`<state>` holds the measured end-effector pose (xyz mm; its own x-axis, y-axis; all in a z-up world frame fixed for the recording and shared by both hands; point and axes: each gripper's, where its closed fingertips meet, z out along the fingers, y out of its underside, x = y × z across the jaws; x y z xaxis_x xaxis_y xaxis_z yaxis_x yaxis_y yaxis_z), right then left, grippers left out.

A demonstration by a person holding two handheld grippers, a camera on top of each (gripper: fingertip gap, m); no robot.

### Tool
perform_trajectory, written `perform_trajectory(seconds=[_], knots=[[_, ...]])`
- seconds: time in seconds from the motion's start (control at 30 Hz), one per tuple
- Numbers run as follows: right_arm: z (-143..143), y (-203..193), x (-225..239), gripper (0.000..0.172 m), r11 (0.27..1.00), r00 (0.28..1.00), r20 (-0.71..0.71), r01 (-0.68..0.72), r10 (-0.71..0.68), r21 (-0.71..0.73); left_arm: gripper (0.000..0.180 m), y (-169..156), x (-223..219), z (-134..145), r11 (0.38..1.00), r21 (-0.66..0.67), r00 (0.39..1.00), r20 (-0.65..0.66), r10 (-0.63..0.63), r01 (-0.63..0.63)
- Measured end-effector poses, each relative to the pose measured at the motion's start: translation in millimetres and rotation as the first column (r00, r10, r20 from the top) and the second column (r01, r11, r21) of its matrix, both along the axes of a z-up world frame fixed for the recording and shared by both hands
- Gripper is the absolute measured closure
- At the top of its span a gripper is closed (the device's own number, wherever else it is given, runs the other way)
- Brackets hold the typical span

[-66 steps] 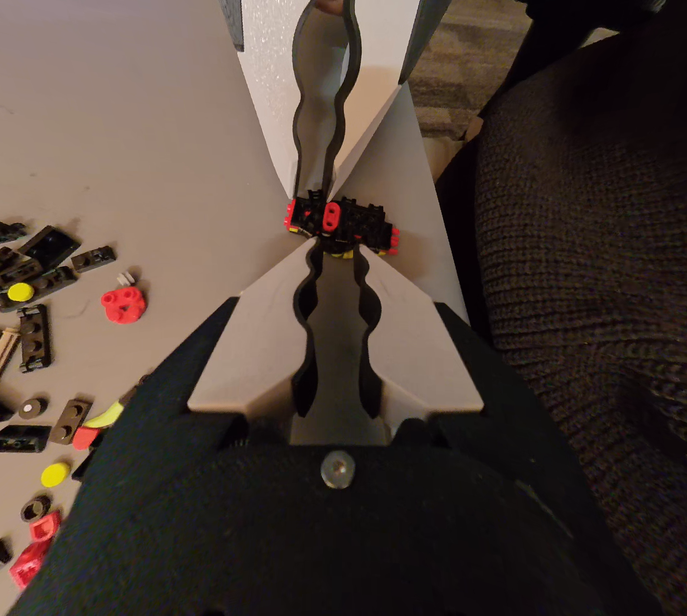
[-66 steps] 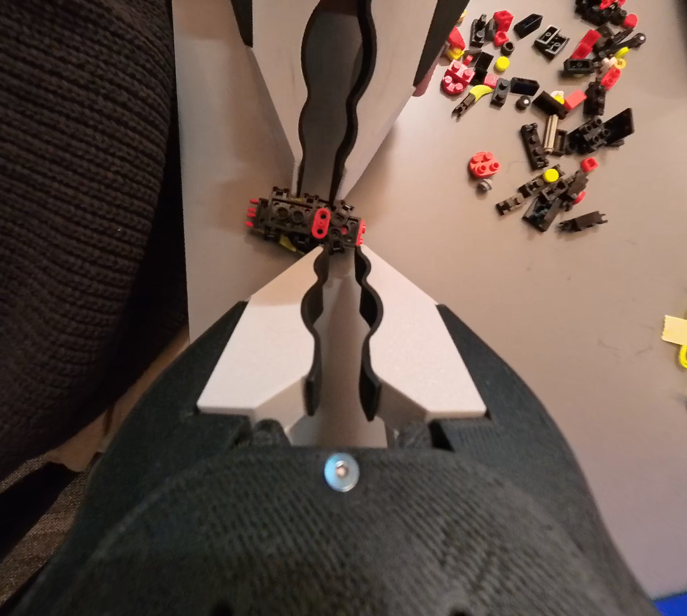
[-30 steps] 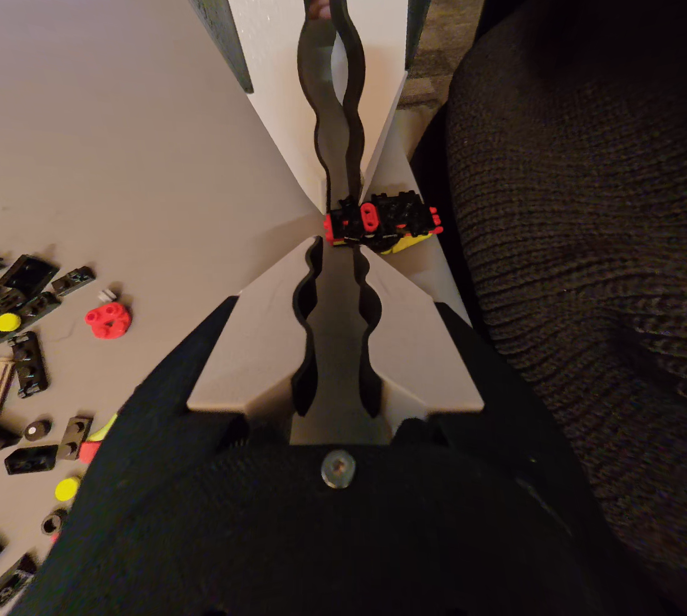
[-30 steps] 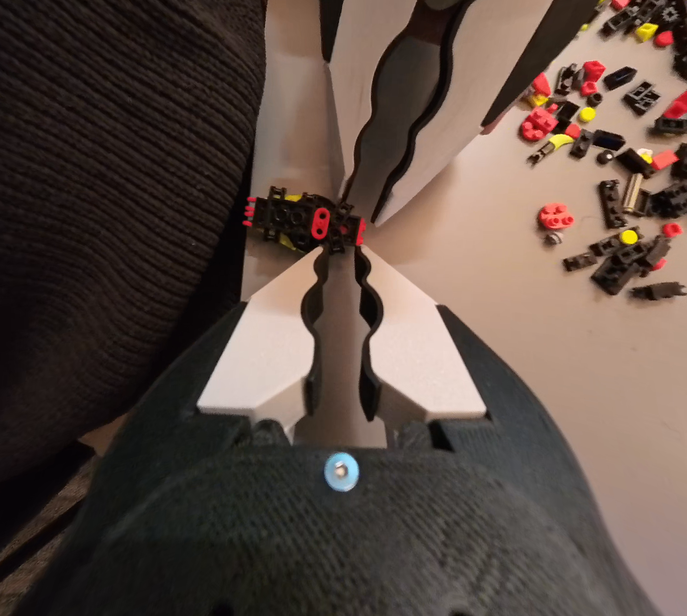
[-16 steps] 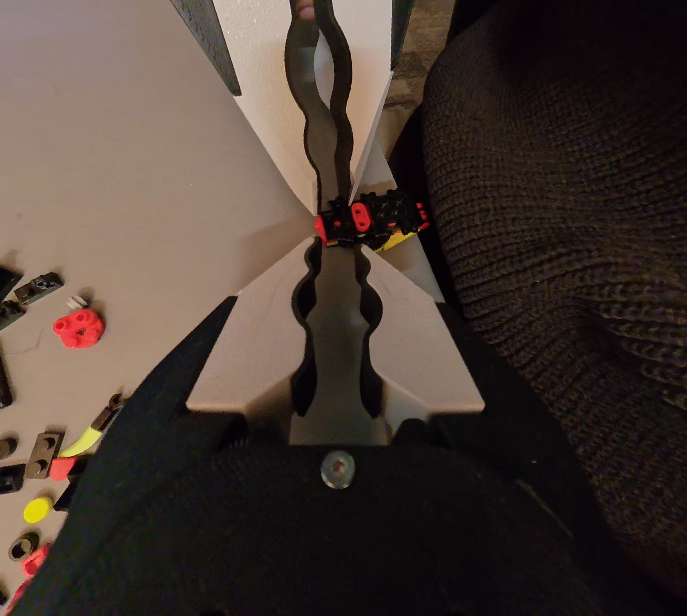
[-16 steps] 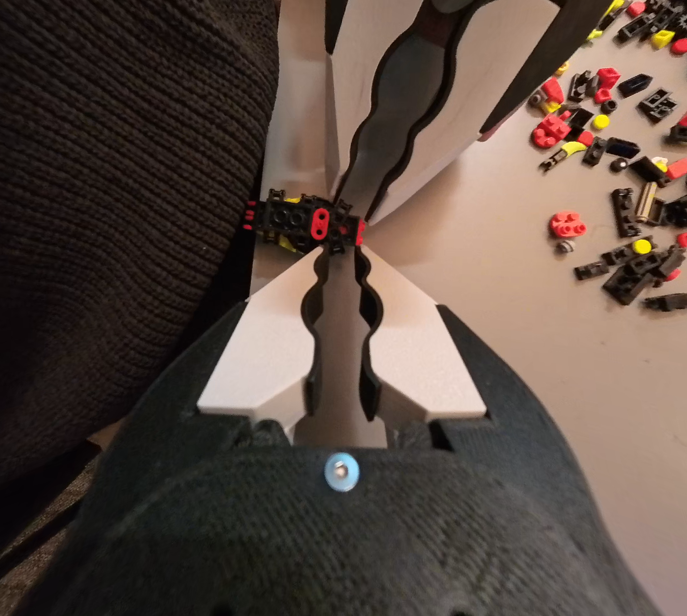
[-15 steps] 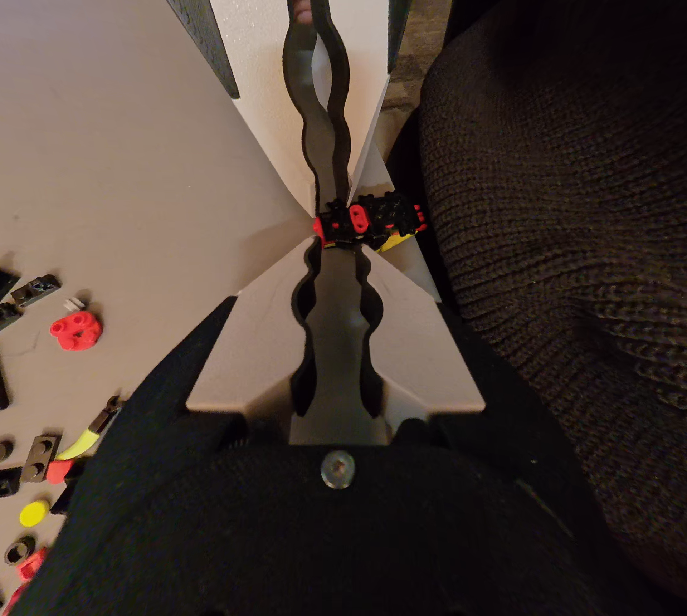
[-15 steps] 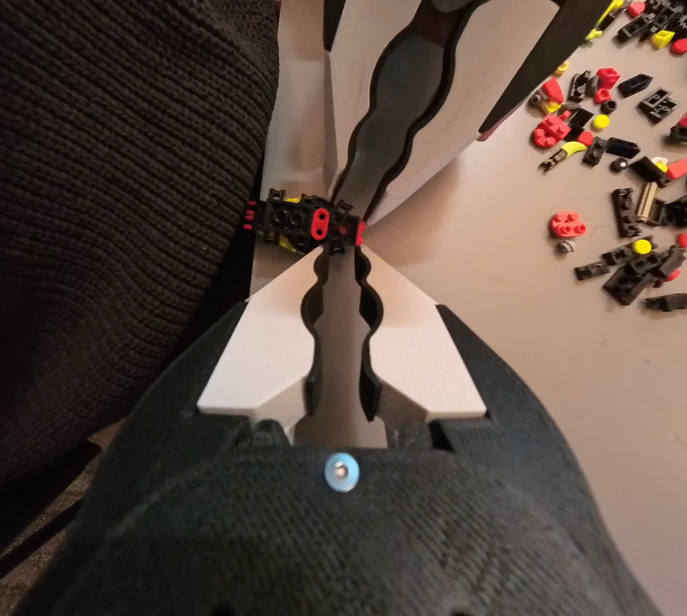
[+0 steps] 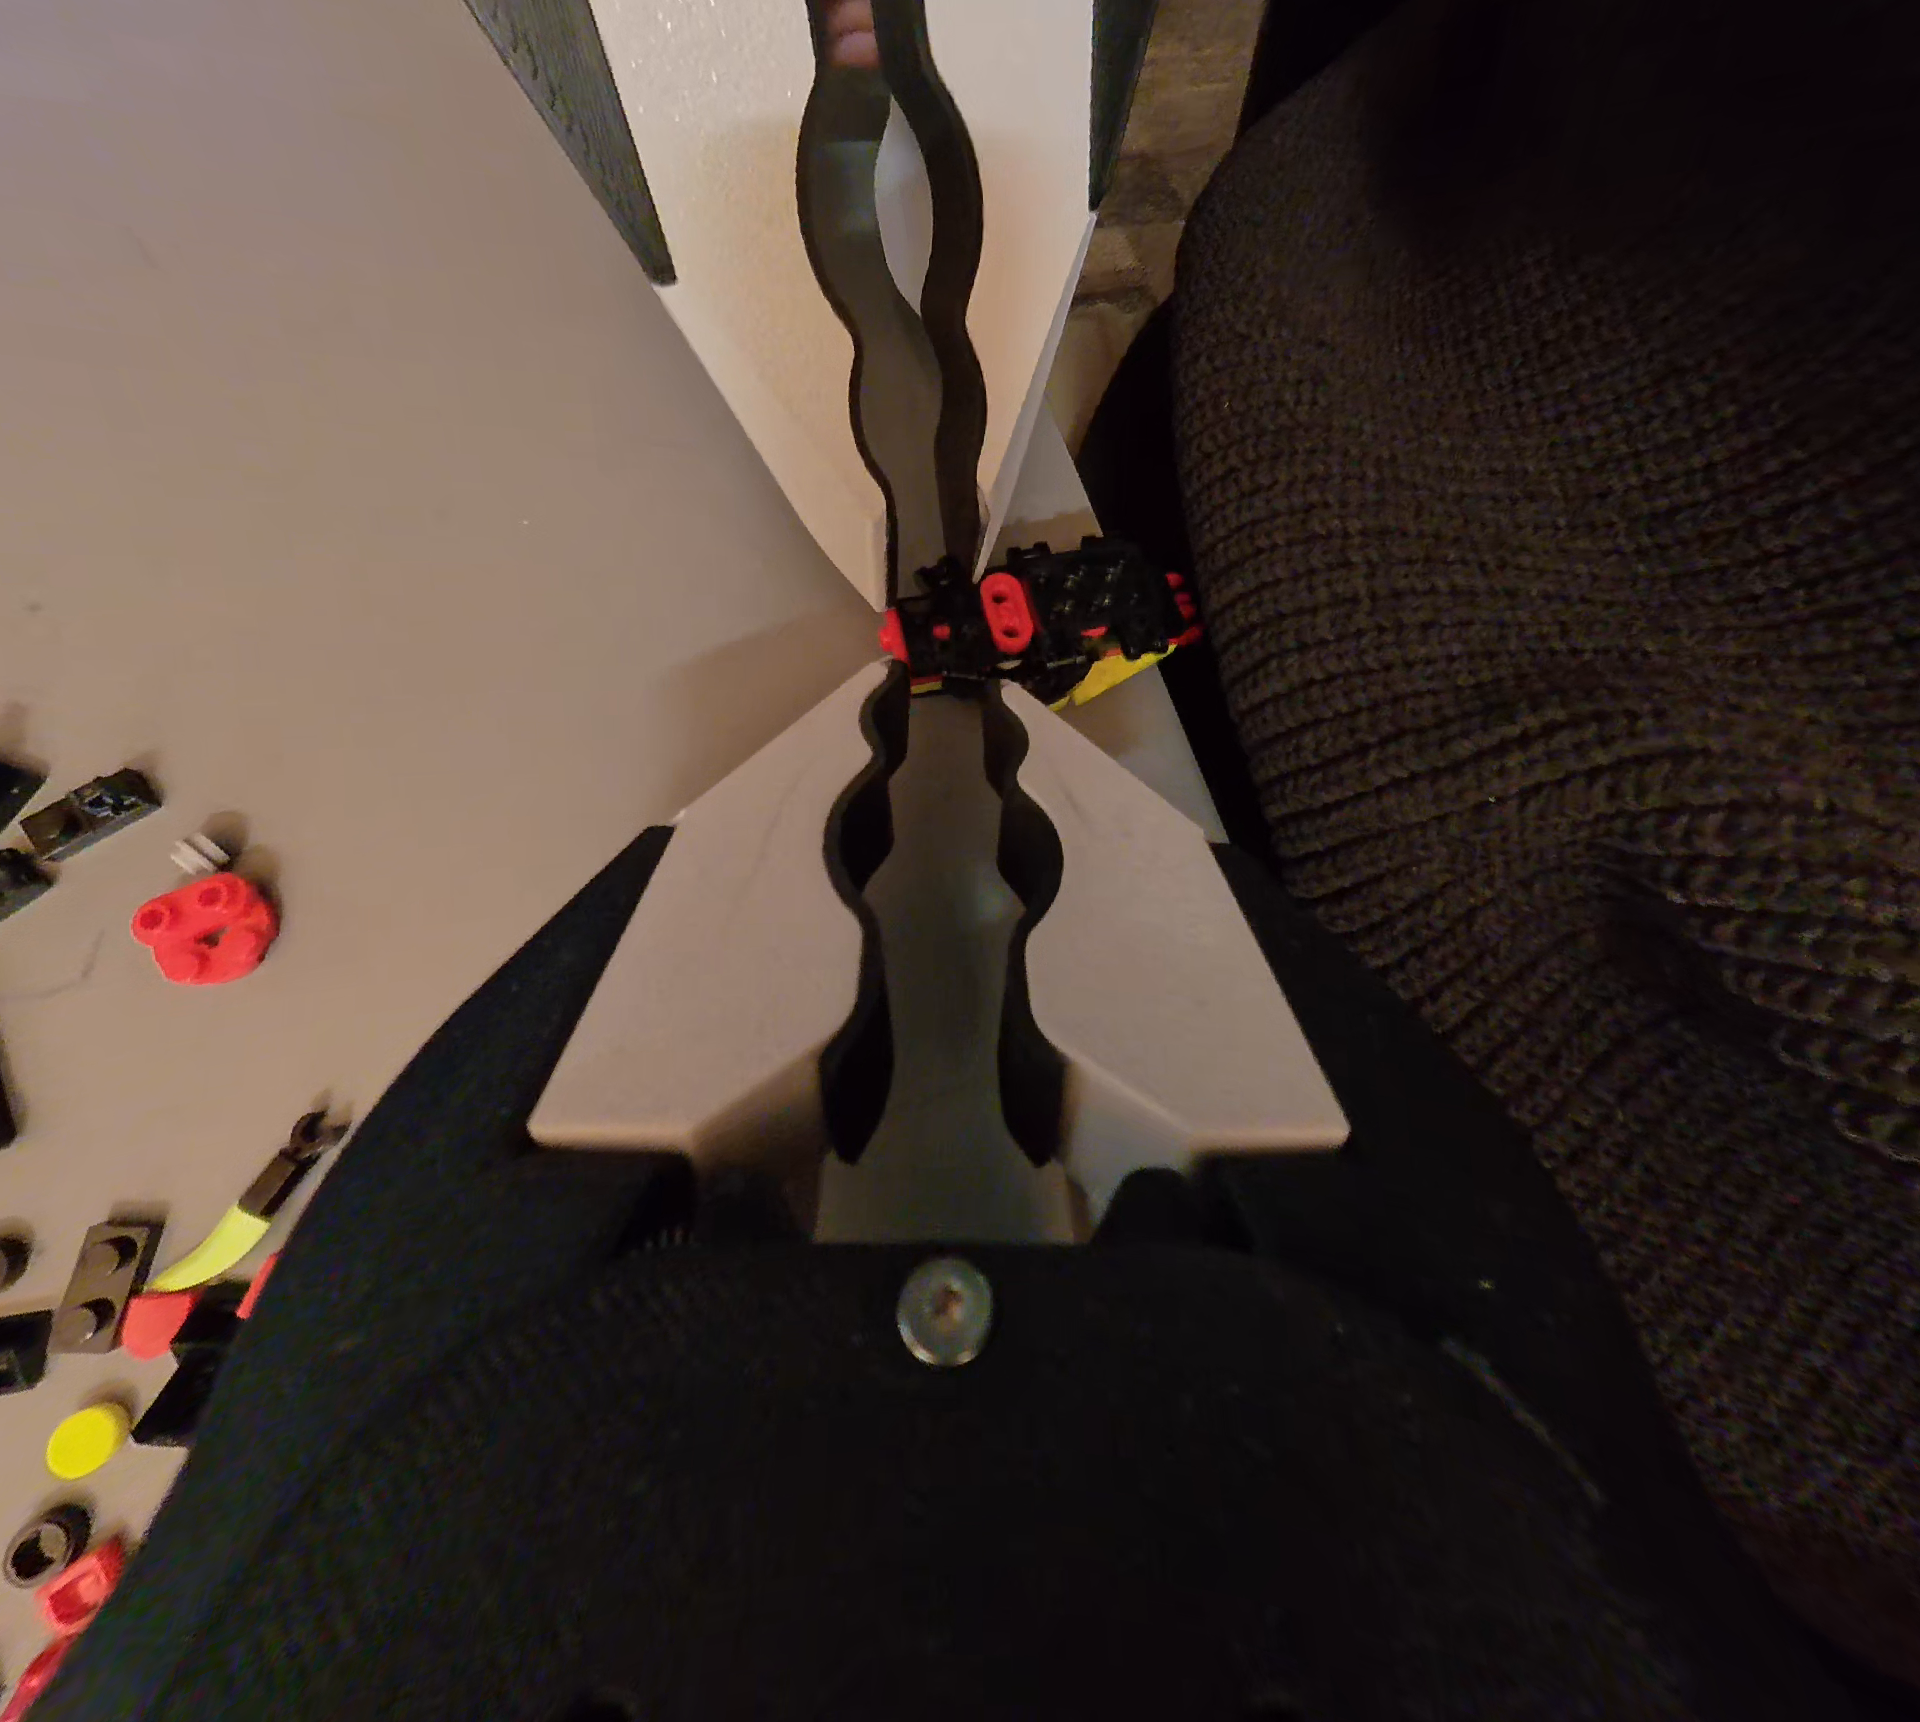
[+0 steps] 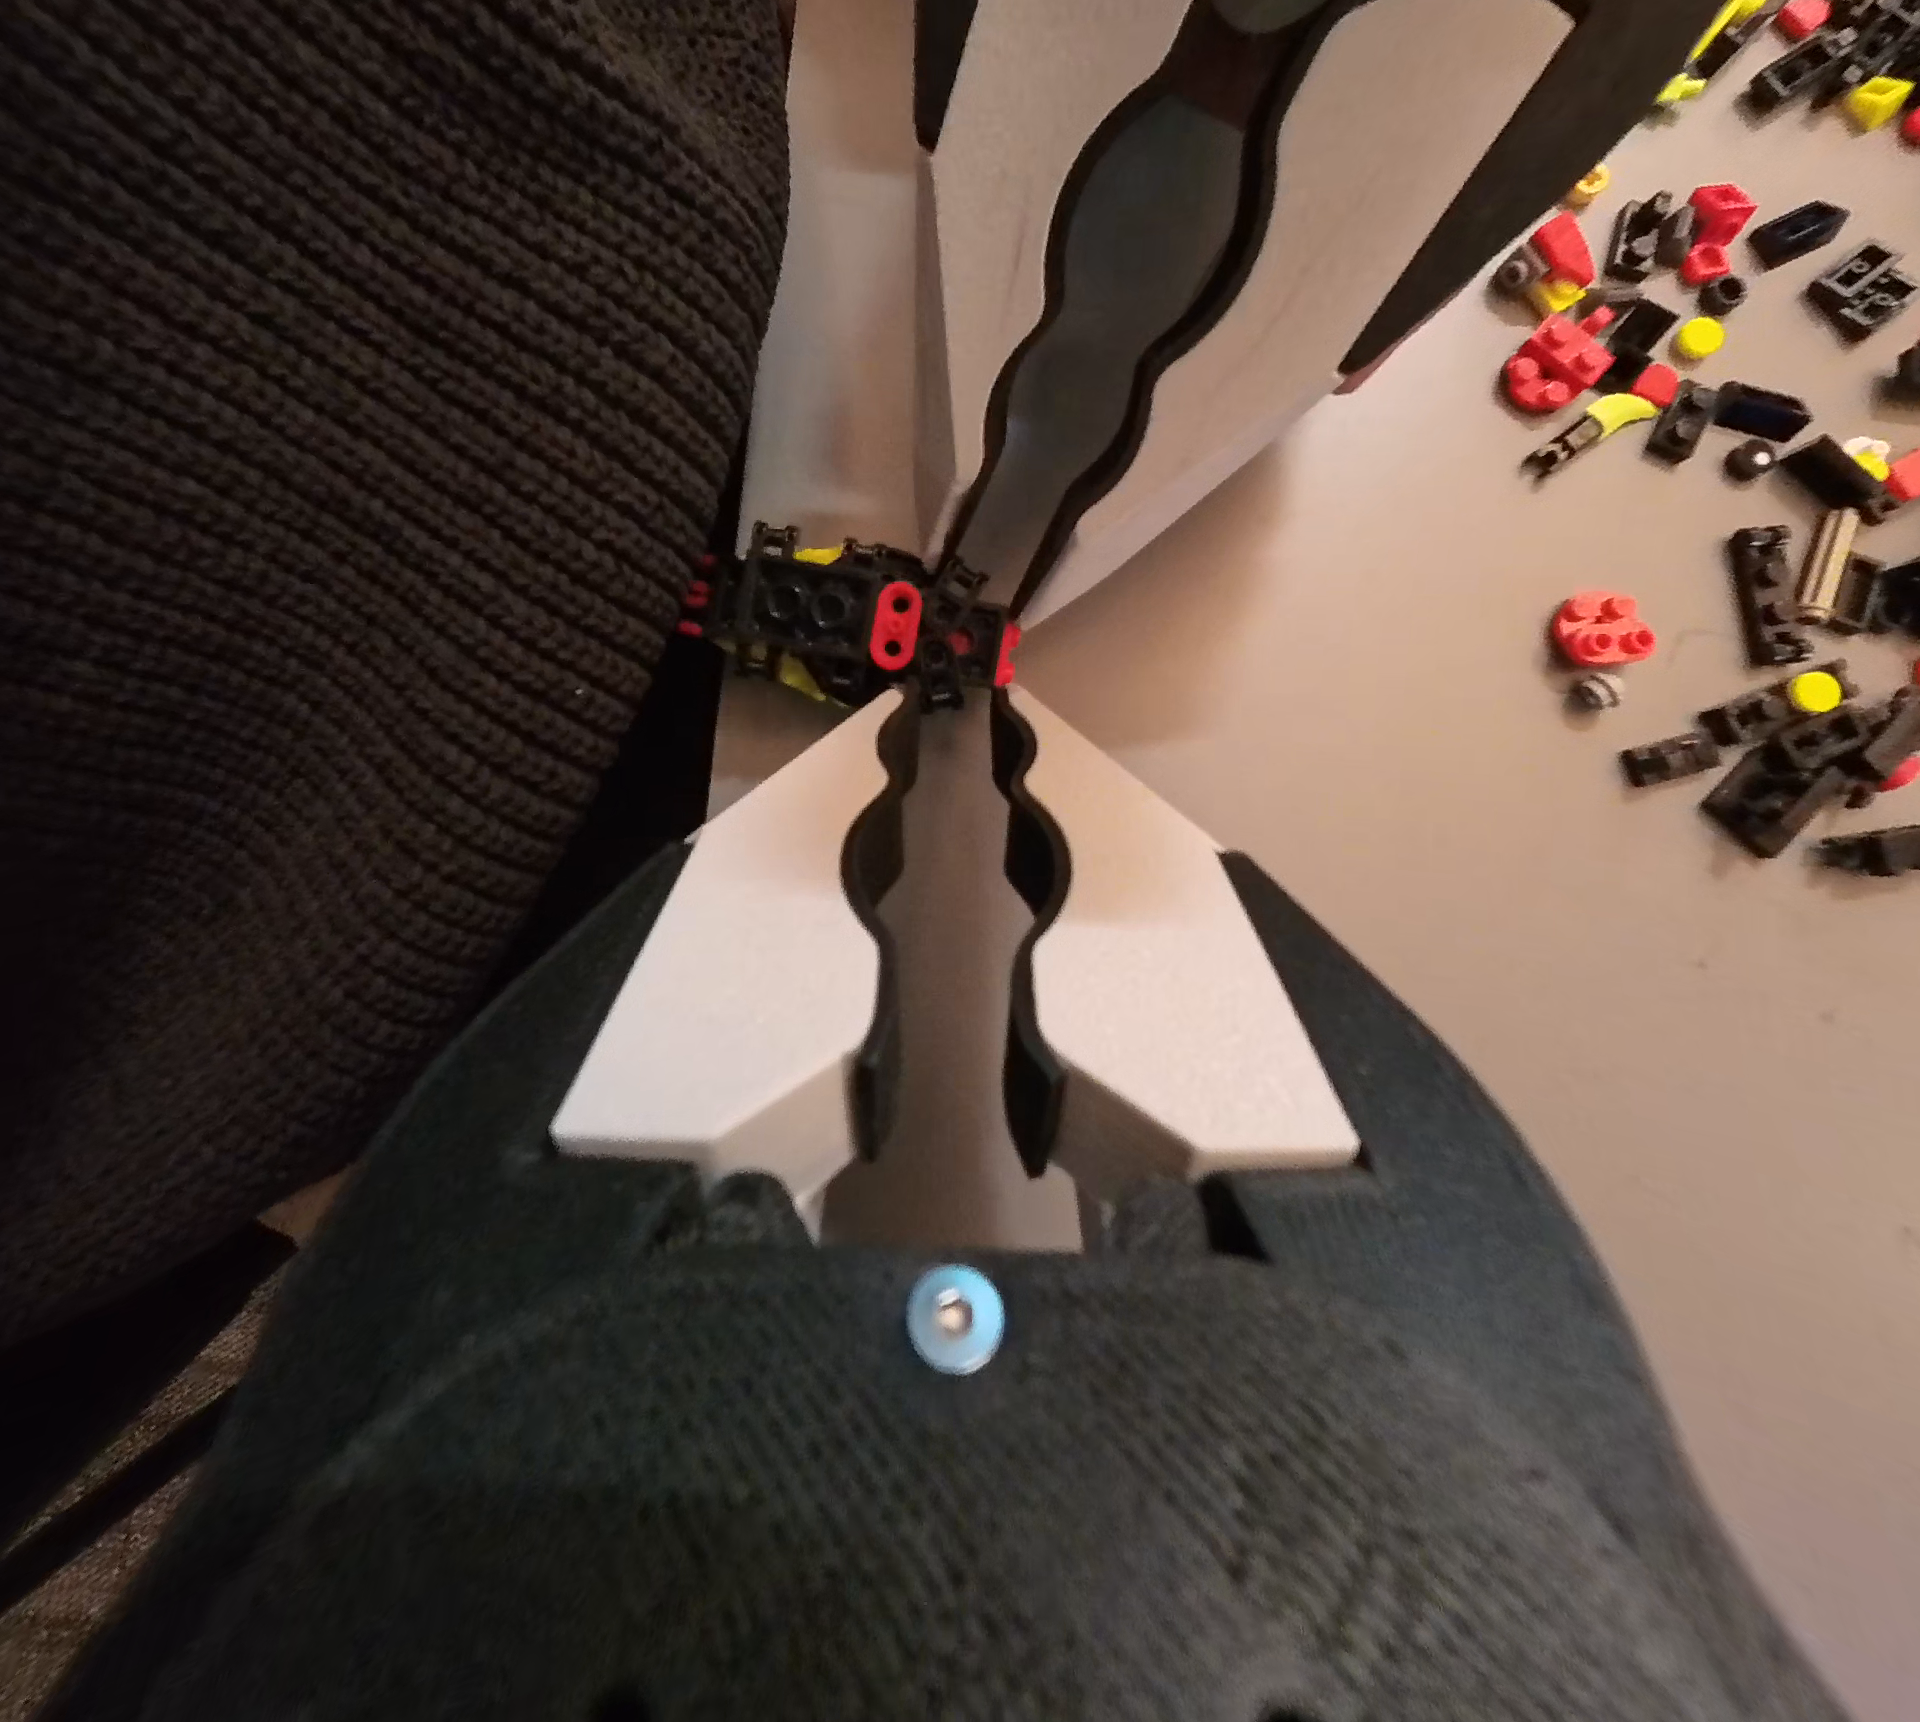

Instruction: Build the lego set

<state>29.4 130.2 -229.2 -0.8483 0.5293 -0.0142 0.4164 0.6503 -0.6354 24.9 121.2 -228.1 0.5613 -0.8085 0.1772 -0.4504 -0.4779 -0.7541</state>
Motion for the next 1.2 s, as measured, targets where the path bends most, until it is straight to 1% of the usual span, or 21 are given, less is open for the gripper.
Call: perform_trajectory(seconds=[0.03,0.4,0.43,0.5,0.53,0.57,0.7,0.77,0.83,0.93,1.0,1.07,1.2], knots=[[0,0,0,0.160,1.000,1.000,0.002,-0.001,0.001,-0.001,0.169,0,0,0,1.000,0.000,1.000,-0.002,0.000,0.000],[-1,3,-1,0.160,1.000,1.000,0.000,0.010,-0.010,0.007,0.169,2,0,0,1.000,-0.001,1.000,-0.005,0.017,-0.017],[-1,5,-2,0.160,1.000,1.000,-0.005,0.017,-0.017,0.012,0.168,5,-2,-1,0.999,-0.001,0.999,-0.003,0.036,-0.036],[-1,10,-5,0.160,0.999,0.999,-0.014,0.040,-0.040,0.020,0.161,9,-9,-4,0.997,-0.002,0.997,-0.025,0.072,-0.072],[-1,13,-7,0.160,0.998,0.998,-0.021,0.057,-0.057,0.026,0.152,11,-13,-6,0.996,-0.004,0.995,-0.042,0.089,-0.089],[-1,18,-10,0.160,0.996,0.996,-0.031,0.081,-0.080,0.034,0.149,14,-16,-8,0.994,-0.005,0.992,-0.055,0.110,-0.111],[-1,47,-28,0.160,0.972,0.972,-0.079,0.225,-0.220,0.066,0.136,29,-34,-12,0.976,0.022,0.971,-0.097,0.220,-0.218],[0,60,-36,0.160,0.954,0.953,-0.097,0.294,-0.287,0.061,0.136,37,-44,-10,0.961,0.047,0.955,-0.102,0.278,-0.274],[5,65,-40,0.159,0.943,0.939,-0.115,0.330,-0.325,0.034,0.136,43,-54,-8,0.943,0.063,0.939,-0.096,0.330,-0.326],[21,69,-46,0.155,0.930,0.918,-0.149,0.365,-0.368,-0.051,0.136,50,-65,-1,0.917,0.069,0.916,-0.060,0.398,-0.394],[32,78,-48,0.153,0.905,0.889,-0.169,0.413,-0.425,-0.104,0.137,52,-68,4,0.904,0.068,0.904,-0.033,0.426,-0.423],[40,94,-49,0.152,0.864,0.842,-0.192,0.487,-0.503,-0.129,0.138,51,-70,6,0.896,0.056,0.897,-0.019,0.442,-0.441],[55,121,-43,0.152,0.740,0.711,-0.203,0.644,-0.673,-0.194,0.139,42,-69,11,0.872,0.038,0.872,-0.026,0.489,-0.488]])
